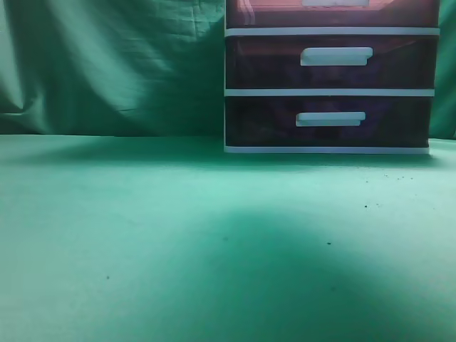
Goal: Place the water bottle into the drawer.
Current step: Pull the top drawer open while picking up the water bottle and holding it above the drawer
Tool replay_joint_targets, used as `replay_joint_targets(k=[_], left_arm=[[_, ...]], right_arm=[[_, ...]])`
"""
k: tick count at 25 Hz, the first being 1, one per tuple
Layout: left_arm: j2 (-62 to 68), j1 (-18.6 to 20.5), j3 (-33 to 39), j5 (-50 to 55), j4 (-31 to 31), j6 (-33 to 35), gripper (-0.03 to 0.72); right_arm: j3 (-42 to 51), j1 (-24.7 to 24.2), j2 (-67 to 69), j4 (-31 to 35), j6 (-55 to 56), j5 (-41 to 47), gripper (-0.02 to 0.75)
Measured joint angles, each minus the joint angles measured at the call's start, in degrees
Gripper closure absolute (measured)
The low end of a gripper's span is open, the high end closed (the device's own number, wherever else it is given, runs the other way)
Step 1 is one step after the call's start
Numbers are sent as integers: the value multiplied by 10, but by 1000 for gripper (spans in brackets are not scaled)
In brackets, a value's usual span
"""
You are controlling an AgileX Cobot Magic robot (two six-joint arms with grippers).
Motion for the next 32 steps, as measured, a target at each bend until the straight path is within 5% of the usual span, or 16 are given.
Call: replay_joint_targets(k=[2, 8, 10, 16, 21, 31, 32], left_arm=[[0, 0, 0, 0, 0, 0, 391], [0, 0, 0, 1, 0, 0, 391], [0, 0, 0, 2, 0, 0, 391], [0, 0, 0, 4, 1, 0, 391], [0, 0, 0, 6, 1, 5, 391], [0, 0, 0, 8, 2, 13, 391], [0, 0, 0, 9, 2, 14, 391]], right_arm=[[0, 7, 22, -7, -20, -26, 687], [0, 12, 66, -11, -59, -83, 289], [0, 12, 79, -12, -90, -100, 230], [0, 12, 130, -12, -143, -189, 246], [0, 12, 164, -17, -151, -240, 444], [-37, 12, 207, -25, -152, -305, 465], [-39, 12, 208, -25, -153, -308, 519]])
